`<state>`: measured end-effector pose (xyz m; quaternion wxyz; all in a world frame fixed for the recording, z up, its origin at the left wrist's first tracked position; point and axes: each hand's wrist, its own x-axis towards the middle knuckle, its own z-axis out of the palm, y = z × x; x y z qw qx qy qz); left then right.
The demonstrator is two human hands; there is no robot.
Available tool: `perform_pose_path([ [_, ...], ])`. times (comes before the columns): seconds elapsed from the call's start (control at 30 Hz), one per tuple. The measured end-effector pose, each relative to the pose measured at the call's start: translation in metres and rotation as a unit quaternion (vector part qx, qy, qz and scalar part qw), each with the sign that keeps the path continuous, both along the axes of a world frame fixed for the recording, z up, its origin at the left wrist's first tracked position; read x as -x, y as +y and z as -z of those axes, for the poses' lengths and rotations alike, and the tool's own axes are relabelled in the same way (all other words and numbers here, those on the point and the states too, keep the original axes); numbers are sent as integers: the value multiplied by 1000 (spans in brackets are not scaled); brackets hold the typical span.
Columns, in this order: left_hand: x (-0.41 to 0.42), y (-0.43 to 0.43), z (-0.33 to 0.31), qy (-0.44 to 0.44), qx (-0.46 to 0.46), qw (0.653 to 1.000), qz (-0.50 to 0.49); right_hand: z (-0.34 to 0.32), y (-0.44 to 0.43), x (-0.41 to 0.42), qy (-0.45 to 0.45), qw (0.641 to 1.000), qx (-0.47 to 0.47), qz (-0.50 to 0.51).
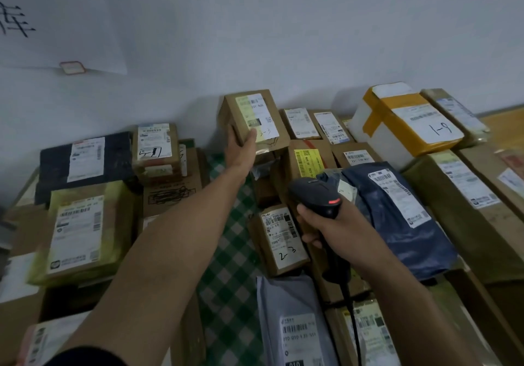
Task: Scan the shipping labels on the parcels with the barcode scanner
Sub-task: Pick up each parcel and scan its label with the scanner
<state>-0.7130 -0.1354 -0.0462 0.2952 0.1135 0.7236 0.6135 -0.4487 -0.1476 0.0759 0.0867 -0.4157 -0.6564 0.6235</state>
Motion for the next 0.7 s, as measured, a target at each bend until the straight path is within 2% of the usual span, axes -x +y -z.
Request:
perform_pose_path([
  [0.2,15,-7,3,-120,-9,992,39,2,-1,4,4,1000,0,-7],
  [0.27,17,-4,3,-135,-16,989,51,2,-2,5,5,1000,-1,-6],
  [0.33,16,-1,7,-127,-22,990,59,4,-3,6,3,1000,-4,-8],
  [0.5,8,7,21,-46,24,998,47,7,-6,8,-5,1000,0,-2],
  [0.7,1,-8,10,1,37,999,13,6,-12,5,-7,1000,3,2],
])
